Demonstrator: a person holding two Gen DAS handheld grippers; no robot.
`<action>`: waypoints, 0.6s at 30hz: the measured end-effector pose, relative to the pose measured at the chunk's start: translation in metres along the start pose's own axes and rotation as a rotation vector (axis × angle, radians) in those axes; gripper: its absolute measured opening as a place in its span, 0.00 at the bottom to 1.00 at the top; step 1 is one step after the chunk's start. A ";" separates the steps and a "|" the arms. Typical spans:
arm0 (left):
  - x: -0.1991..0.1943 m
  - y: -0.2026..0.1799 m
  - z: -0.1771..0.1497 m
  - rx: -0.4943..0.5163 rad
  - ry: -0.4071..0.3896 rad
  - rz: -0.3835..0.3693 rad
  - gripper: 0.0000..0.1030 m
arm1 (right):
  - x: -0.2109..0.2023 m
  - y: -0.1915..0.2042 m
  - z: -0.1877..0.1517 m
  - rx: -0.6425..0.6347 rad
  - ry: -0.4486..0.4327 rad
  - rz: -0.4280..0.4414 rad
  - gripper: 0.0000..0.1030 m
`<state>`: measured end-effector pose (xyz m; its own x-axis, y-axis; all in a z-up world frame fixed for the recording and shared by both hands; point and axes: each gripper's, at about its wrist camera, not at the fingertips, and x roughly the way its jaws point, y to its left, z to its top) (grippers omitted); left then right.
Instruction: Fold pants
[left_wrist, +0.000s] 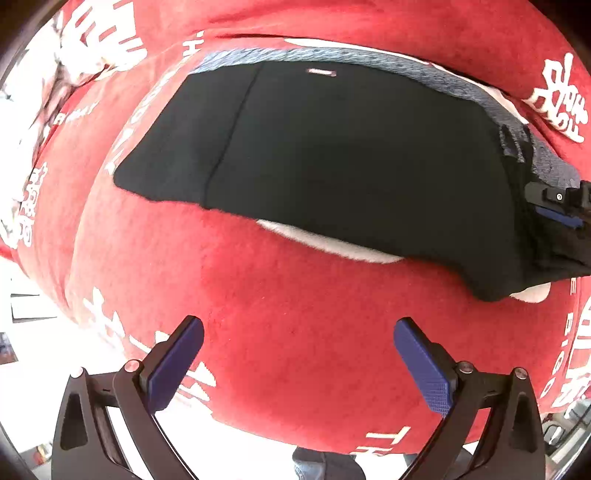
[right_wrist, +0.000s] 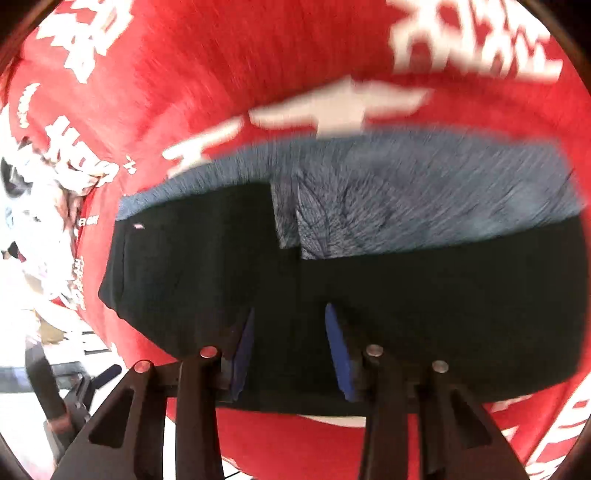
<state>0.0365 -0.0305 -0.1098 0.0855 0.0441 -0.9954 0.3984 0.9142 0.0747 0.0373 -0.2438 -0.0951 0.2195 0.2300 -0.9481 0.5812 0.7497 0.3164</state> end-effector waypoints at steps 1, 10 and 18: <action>-0.001 0.001 -0.001 -0.006 0.000 -0.004 1.00 | 0.000 0.008 -0.001 -0.036 0.011 0.009 0.41; -0.022 0.012 -0.003 -0.042 -0.031 -0.087 1.00 | -0.020 0.043 -0.047 -0.107 0.095 0.121 0.53; -0.035 0.017 -0.003 -0.026 -0.056 -0.092 1.00 | -0.036 0.015 -0.067 -0.049 0.179 0.008 0.69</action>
<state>0.0374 -0.0153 -0.0739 0.1013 -0.0626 -0.9929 0.3833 0.9234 -0.0192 -0.0140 -0.1989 -0.0585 0.0785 0.3396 -0.9373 0.5405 0.7755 0.3262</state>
